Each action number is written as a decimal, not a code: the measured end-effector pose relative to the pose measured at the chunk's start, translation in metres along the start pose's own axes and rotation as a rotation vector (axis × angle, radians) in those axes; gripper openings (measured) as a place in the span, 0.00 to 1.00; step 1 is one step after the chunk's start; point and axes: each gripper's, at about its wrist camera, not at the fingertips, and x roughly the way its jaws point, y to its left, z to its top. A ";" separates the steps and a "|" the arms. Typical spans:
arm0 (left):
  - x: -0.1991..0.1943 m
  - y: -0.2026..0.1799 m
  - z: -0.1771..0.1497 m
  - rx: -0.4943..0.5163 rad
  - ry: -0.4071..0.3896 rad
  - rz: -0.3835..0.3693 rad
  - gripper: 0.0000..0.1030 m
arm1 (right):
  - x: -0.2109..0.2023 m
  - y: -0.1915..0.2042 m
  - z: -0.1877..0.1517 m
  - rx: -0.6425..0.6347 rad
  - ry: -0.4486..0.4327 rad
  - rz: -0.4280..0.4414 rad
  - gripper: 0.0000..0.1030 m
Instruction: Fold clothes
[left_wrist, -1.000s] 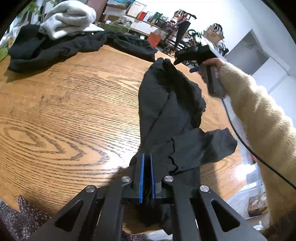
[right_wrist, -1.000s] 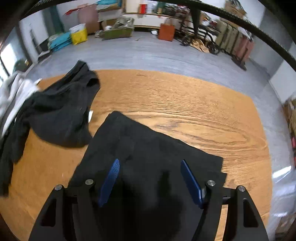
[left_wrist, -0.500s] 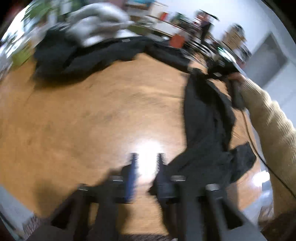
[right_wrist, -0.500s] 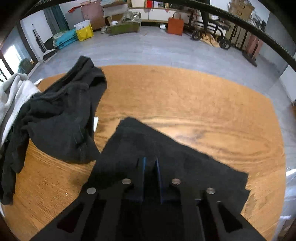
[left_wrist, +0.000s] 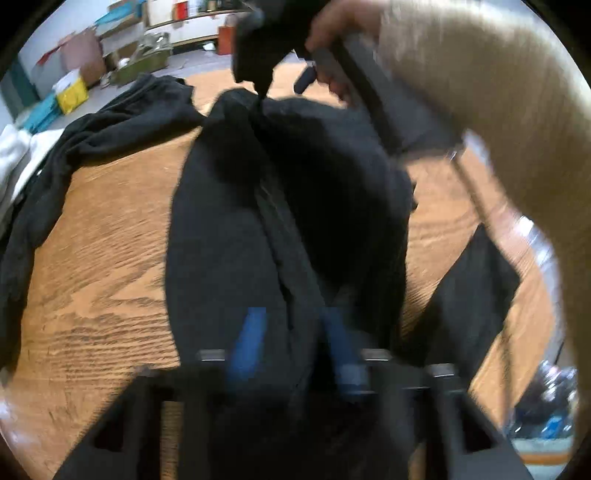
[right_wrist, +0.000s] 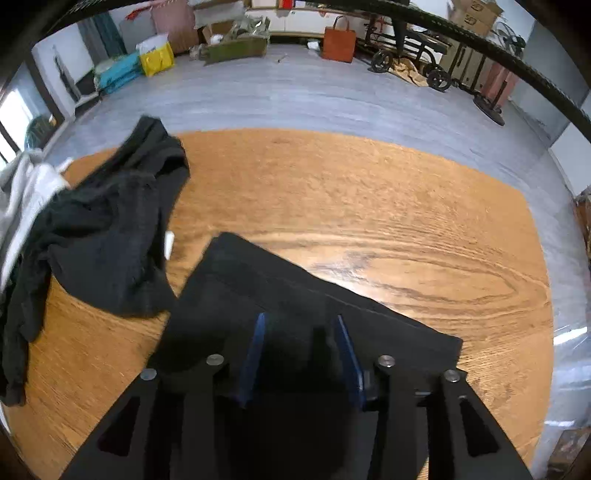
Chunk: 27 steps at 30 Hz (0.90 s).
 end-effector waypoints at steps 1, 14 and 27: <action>0.002 0.001 -0.002 -0.002 0.001 0.005 0.03 | 0.003 0.000 -0.002 -0.015 0.009 -0.017 0.51; -0.021 0.092 -0.001 -0.139 -0.024 0.180 0.01 | 0.024 -0.017 -0.016 -0.010 -0.023 -0.066 0.73; -0.028 0.065 0.022 -0.191 -0.030 -0.124 0.66 | 0.012 -0.013 -0.023 -0.037 -0.056 0.018 0.61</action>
